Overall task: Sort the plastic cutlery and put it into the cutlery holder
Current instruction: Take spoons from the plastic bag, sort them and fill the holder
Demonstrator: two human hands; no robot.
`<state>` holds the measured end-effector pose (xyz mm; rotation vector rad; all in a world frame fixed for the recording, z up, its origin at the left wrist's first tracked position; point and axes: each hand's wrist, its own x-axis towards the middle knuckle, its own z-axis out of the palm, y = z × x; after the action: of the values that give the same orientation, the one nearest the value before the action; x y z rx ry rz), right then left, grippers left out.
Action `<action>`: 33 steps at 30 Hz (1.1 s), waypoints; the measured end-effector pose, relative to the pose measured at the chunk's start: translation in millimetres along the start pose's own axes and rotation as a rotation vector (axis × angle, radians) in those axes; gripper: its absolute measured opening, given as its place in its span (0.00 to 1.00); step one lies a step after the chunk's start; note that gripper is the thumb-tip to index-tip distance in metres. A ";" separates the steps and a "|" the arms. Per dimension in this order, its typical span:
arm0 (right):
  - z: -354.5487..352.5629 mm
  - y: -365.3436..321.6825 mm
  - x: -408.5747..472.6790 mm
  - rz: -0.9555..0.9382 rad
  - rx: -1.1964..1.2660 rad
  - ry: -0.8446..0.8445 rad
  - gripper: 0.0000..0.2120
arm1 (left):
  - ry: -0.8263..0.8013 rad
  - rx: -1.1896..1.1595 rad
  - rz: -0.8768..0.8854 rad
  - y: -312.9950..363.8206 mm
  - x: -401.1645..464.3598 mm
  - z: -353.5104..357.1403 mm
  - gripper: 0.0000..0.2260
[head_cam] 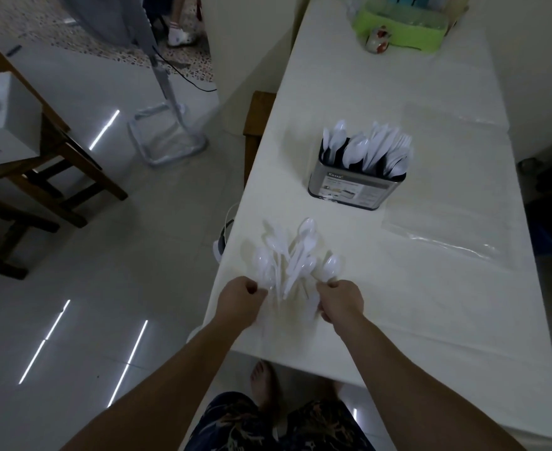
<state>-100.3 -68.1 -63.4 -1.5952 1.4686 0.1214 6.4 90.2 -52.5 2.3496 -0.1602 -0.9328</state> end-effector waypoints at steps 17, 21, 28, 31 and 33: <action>-25.9 -6.8 -9.9 -0.096 0.265 -0.216 0.09 | -0.223 -0.633 -0.039 21.4 7.9 -8.9 0.10; -23.9 -23.3 -21.1 -0.183 0.302 -0.257 0.06 | -0.243 -0.719 -0.052 29.0 5.4 -6.1 0.09; -15.1 -34.8 -26.2 -0.202 0.425 -0.263 0.04 | -0.265 -0.733 -0.073 41.5 1.7 -2.2 0.10; -11.0 -35.6 -27.2 -0.214 0.403 -0.244 0.04 | -0.286 -0.726 -0.071 44.8 0.4 -0.9 0.08; -8.9 -36.5 -28.4 -0.224 0.375 -0.249 0.05 | -0.293 -0.708 -0.059 44.3 1.4 1.1 0.07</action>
<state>-82.6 -58.7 -20.8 -1.3695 1.0424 -0.0790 11.4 53.2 -28.6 1.5724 0.1124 -1.1332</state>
